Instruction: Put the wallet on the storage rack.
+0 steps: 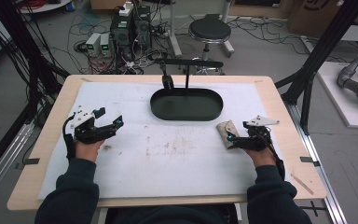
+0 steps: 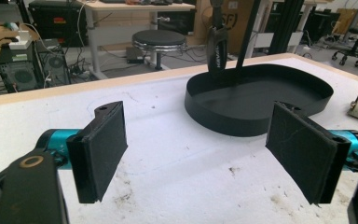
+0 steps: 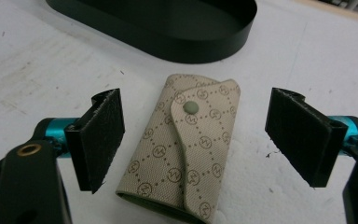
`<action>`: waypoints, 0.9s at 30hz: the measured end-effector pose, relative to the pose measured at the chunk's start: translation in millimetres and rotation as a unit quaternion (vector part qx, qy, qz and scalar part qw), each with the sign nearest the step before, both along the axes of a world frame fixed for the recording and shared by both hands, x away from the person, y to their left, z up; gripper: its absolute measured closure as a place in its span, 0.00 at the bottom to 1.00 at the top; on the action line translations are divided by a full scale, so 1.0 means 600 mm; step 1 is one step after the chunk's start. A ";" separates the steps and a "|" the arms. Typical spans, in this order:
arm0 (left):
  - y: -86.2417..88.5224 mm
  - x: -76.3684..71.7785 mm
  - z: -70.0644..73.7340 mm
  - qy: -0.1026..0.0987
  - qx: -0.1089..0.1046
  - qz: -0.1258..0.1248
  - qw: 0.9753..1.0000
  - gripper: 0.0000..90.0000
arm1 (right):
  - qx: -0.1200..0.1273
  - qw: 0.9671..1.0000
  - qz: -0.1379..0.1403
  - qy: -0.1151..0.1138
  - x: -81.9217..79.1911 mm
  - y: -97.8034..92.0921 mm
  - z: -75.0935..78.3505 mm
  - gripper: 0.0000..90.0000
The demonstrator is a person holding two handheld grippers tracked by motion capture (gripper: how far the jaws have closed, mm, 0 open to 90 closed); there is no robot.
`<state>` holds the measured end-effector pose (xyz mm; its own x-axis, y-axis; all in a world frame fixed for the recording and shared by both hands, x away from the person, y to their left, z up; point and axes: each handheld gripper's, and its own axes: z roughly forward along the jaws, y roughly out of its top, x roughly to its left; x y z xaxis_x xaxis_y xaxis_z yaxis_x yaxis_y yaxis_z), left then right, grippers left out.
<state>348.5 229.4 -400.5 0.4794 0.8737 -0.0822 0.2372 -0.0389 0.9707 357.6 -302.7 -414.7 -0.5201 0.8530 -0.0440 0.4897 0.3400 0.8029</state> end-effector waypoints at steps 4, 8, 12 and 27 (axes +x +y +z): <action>-0.003 0.001 -0.001 0.004 0.006 -0.005 1.000 0.22 | -0.001 1.000 -0.015 0.011 0.004 0.003 -0.009 0.22; -0.005 -0.002 0.000 0.000 0.009 -0.007 1.000 0.22 | -0.013 0.999 -0.025 0.031 0.013 0.017 -0.020 0.22; -0.004 -0.005 -0.001 0.002 0.010 -0.004 1.000 0.23 | -0.019 0.999 -0.025 0.037 0.015 0.029 -0.023 0.22; -0.003 -0.002 -0.004 0.008 0.009 -0.005 1.000 0.23 | -0.054 0.992 -0.048 0.104 0.029 0.042 -0.049 0.23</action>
<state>347.3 227.8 -403.1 0.4870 0.8701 -0.0753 0.2528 -0.0580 0.9658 375.1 -277.5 -443.9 -0.4444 0.8951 -0.0369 0.6755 0.3618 0.6425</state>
